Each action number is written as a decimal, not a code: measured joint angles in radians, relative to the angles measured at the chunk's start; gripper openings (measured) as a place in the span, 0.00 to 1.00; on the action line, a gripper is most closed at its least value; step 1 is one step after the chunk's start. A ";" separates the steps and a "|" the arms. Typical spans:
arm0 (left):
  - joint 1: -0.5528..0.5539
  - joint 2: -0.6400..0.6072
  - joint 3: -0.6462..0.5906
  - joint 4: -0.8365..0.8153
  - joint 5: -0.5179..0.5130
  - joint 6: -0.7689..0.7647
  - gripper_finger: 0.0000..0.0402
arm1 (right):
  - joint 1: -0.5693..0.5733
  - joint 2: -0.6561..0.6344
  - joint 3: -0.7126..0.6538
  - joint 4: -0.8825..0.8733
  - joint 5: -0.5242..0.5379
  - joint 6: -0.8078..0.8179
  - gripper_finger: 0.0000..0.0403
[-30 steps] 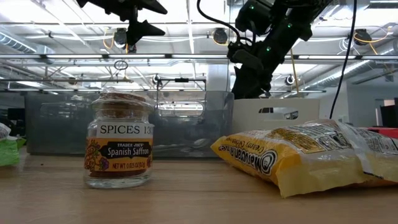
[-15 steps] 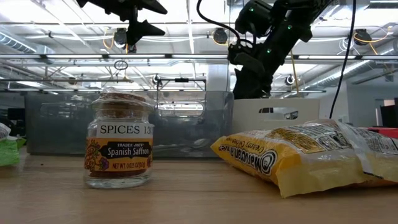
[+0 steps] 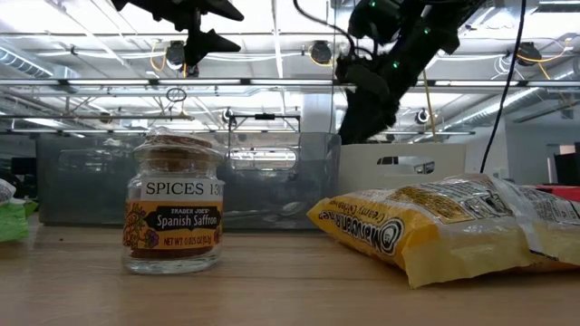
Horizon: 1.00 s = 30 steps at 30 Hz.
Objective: Pick & Place Food Item
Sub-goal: Put the purple bottle into the white bin, then put the blue pack into the left gray bin
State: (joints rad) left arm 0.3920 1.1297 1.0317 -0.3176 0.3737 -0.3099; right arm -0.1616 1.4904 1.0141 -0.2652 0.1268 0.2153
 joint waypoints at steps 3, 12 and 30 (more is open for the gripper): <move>0.000 0.000 0.000 0.000 0.000 0.000 0.68 | 0.000 -0.029 0.000 -0.017 0.000 0.000 0.65; 0.015 -0.012 0.000 -0.025 0.000 0.066 0.68 | -0.001 -0.167 0.000 -0.006 0.002 -0.024 0.64; 0.072 -0.311 0.001 -0.047 -0.065 0.014 0.68 | -0.002 -0.414 0.000 0.260 0.009 0.079 0.64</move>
State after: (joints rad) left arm 0.4635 0.8192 1.0328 -0.3648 0.3089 -0.2957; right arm -0.1638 1.0761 1.0145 -0.0051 0.1360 0.2947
